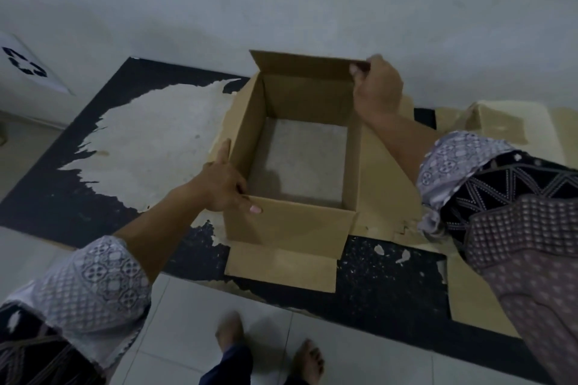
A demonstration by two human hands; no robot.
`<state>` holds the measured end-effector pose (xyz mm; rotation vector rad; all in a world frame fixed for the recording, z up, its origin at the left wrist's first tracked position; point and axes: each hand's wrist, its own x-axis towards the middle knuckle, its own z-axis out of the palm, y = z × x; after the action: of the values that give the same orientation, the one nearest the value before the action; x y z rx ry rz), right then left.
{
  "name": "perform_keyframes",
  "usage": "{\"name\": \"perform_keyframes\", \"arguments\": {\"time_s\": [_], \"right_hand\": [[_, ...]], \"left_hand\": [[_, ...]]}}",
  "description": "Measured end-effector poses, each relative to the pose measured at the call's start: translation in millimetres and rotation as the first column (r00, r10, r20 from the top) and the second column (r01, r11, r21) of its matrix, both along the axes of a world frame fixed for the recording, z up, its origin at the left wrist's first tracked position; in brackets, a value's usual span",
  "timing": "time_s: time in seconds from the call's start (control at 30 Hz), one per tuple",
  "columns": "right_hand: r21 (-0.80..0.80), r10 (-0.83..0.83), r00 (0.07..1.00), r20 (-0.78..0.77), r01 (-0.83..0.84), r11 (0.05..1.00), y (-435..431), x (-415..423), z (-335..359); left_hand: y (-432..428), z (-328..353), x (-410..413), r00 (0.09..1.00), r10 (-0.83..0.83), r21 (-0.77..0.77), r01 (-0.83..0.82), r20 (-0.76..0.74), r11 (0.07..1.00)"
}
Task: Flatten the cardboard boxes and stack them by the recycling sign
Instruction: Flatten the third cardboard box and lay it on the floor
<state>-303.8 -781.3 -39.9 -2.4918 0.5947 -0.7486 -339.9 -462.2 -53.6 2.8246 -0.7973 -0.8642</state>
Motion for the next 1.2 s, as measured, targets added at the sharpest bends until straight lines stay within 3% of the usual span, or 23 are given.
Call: {"name": "perform_keyframes", "arguments": {"time_s": [0.1,0.2,0.27,0.53,0.63,0.7,0.8,0.93,1.07,1.2], "right_hand": [[0.215,0.092,0.994,-0.060,-0.077,0.973,11.2,9.8,0.4],[0.085,0.163,0.883,-0.441,-0.140,0.987,13.2,12.7,-16.2],[0.009,0.142,0.787,-0.600,-0.172,0.985,8.7,12.5,-30.5],[-0.107,0.093,0.735,-0.671,-0.220,0.970,-3.1,25.0,-20.4],[-0.030,0.145,0.679,-0.720,-0.239,0.971,-3.0,25.2,-21.4],[0.074,0.234,0.675,-0.700,-0.257,0.964,-1.2,12.7,-28.7],[0.219,0.305,0.758,-0.577,-0.217,0.951,1.2,-19.0,-32.7],[0.394,0.364,0.838,-0.407,-0.198,0.897,5.9,-65.8,-37.6],[0.731,0.380,0.909,-0.173,-0.141,0.668,18.6,-131.5,-46.9],[0.897,0.213,0.955,-0.207,0.098,0.431,23.1,-186.3,-74.0]], "left_hand": [[1.3,-4.7,2.6,1.000,0.004,0.005,-0.004,-0.004,1.000],[2.0,-4.7,3.0,1.000,0.005,0.003,-0.005,-0.008,1.000],[2.3,-4.2,3.0,1.000,0.012,0.000,-0.012,-0.009,1.000],[5.3,-12.2,5.2,1.000,0.018,0.025,-0.018,0.002,1.000],[-0.3,-10.6,1.0,0.999,0.040,0.120,-0.039,-0.001,0.992],[-9.5,-3.8,-13.0,0.997,0.061,0.153,-0.067,0.043,0.986],[-40.7,14.8,-45.0,0.989,0.022,0.042,-0.029,0.144,0.999],[-97.3,7.5,-83.5,0.988,-0.109,-0.047,0.115,0.111,0.992],[-153.0,-6.6,-117.5,0.979,-0.166,-0.065,0.174,0.115,0.983],[-180.0,-6.3,-136.3,0.961,-0.025,-0.151,0.069,0.276,0.986]]}}
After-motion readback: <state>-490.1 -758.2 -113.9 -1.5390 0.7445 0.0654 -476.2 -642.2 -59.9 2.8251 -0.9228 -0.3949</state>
